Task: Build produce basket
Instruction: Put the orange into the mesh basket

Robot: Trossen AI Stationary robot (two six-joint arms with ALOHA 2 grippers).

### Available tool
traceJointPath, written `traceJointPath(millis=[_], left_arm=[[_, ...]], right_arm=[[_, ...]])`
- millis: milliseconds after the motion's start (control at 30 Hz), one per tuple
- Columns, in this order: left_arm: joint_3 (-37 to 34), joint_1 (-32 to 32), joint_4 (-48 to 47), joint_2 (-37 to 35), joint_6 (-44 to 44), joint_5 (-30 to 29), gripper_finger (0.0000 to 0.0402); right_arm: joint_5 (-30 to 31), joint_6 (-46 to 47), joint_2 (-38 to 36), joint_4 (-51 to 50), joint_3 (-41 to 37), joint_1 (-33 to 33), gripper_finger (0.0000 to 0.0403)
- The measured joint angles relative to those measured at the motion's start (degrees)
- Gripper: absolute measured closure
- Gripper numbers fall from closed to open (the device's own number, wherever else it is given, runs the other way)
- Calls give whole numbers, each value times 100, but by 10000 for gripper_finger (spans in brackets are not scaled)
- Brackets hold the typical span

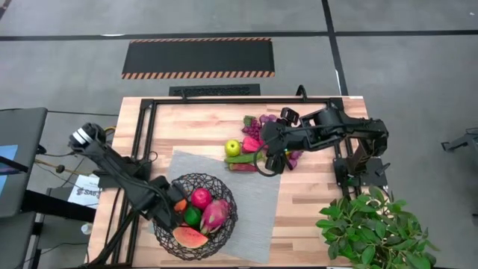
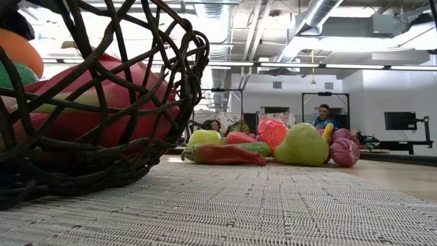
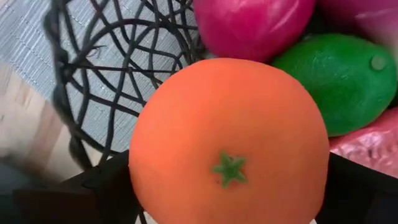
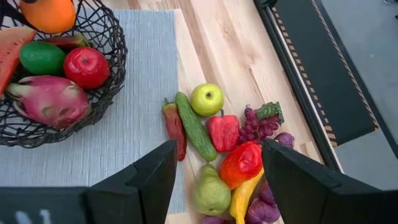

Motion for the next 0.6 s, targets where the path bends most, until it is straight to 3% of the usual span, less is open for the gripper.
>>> traceJointPath(millis=[600], left_arm=[[-403, 0, 253, 197, 138, 275, 53]], right_arm=[[-2, 0, 0, 0, 0, 48, 148]])
